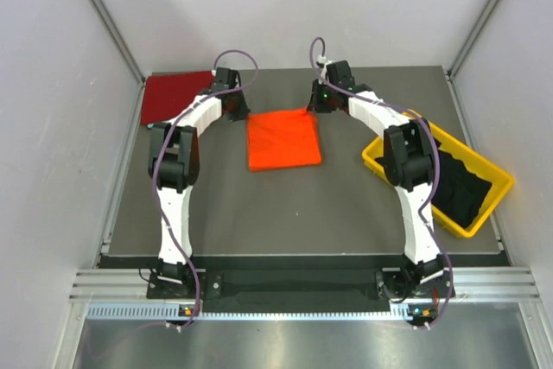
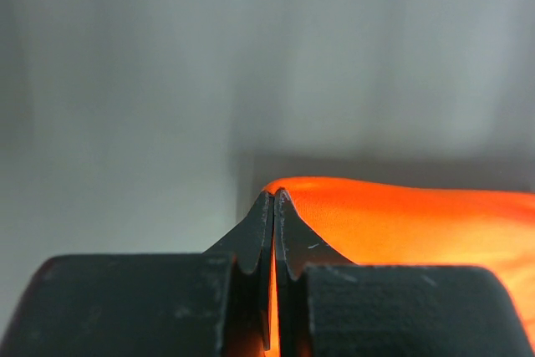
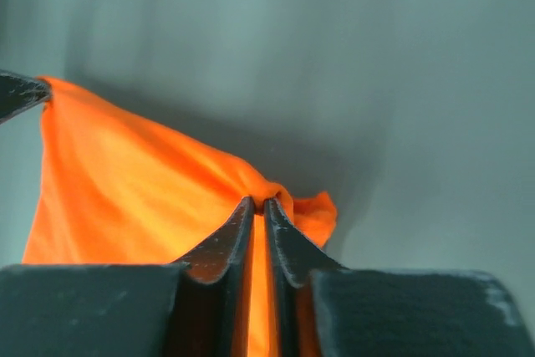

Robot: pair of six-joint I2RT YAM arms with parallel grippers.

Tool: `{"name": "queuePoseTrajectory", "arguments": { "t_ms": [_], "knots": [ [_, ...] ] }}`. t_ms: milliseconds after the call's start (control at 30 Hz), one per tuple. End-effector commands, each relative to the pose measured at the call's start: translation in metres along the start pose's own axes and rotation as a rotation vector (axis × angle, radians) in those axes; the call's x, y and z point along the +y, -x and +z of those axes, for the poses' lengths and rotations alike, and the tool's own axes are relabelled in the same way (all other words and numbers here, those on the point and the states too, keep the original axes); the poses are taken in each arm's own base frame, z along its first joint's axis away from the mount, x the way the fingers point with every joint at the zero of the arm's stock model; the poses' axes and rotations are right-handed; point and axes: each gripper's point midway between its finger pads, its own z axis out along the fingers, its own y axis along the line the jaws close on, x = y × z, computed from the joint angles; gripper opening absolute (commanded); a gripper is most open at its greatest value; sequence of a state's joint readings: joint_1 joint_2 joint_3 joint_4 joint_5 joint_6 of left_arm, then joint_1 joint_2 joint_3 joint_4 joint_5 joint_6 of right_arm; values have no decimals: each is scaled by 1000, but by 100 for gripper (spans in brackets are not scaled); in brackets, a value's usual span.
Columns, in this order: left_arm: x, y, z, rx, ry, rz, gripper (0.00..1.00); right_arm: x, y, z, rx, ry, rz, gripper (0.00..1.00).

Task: Fold and stack the t-shirts
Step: Fold the tshirt

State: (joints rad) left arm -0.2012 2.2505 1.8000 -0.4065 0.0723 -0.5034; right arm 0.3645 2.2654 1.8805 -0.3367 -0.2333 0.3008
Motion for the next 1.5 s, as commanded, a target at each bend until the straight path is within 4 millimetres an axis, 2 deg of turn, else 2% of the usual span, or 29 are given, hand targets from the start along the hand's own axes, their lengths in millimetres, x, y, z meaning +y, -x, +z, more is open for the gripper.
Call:
{"name": "queuePoseTrajectory", "arguments": {
  "t_ms": [0,33,100,167,233,267,300,333,367,400,433,467,500,567,600,633,667,733,767,867,933,1033,1067,1100,1133,1167,1233,1400,1467],
  "knots": [
    [0,41,-1,-119,-9,29,1,-11,28,6,-81,-5,1,15],
    [-2,48,-3,-132,-6,29,6,-12,31,5,-86,-8,6,20],
    [1,52,-7,-128,22,27,27,-14,35,0,-86,-17,14,32],
    [-1,68,-23,-172,41,33,29,-15,37,-7,-78,-16,28,38],
    [-3,74,-35,-191,51,48,32,-10,40,-24,-76,-6,23,44],
    [-9,82,-51,-216,43,54,32,-11,29,-27,-49,-6,23,46],
    [-9,77,-56,-204,40,64,33,-3,34,-41,-62,13,9,50],
    [-13,73,-62,-191,14,66,32,0,19,-44,-20,43,-2,51],
    [-20,75,-76,-203,-9,66,32,3,18,-53,-11,52,-12,52],
    [-27,59,-77,-161,-44,77,32,5,9,-57,17,58,-16,54],
    [-35,49,-82,-133,-88,83,32,6,-11,-58,61,84,-20,54],
    [-43,46,-95,-131,-121,76,31,12,-11,-67,56,104,-30,54],
    [-46,26,-92,-87,-149,74,31,17,-18,-69,66,129,-46,55],
    [-65,8,-106,-45,-253,68,30,21,-34,-76,99,153,-55,55],
    [-67,-13,-102,-7,-266,68,30,24,-41,-76,115,167,-69,56],
    [-71,-21,-106,3,-282,69,30,25,-49,-77,135,178,-69,57],
    [-71,-42,-101,40,-280,78,30,29,-54,-77,147,190,-78,57],
    [-73,-56,-97,61,-286,81,30,29,-65,-73,172,192,-89,57],
    [-73,-73,-93,102,-295,71,29,27,-73,-70,193,186,-89,57],
    [-71,-99,-84,170,-291,64,29,20,-90,-63,223,175,-95,57],
    [-69,-109,-78,177,-275,71,29,13,-105,-60,245,167,-94,57],
    [-54,-123,-69,183,-188,81,28,4,-122,-55,270,143,-93,53],
    [-47,-130,-66,194,-154,87,28,2,-123,-54,261,141,-96,47],
    [-40,-130,-63,181,-114,93,28,-2,-133,-54,277,134,-87,42],
    [-36,-132,-62,181,-97,96,28,-3,-136,-53,277,130,-86,35],
    [-30,-137,-60,185,-75,98,28,-6,-137,-51,275,117,-81,19],
    [-17,-143,-56,173,-17,97,28,-8,-140,-51,263,107,-73,3],
    [9,-151,-56,160,101,65,28,-10,-143,-56,249,89,-51,0],
    [4,-143,-58,150,95,68,29,-5,-137,-60,232,99,-51,0]
  ]
}}
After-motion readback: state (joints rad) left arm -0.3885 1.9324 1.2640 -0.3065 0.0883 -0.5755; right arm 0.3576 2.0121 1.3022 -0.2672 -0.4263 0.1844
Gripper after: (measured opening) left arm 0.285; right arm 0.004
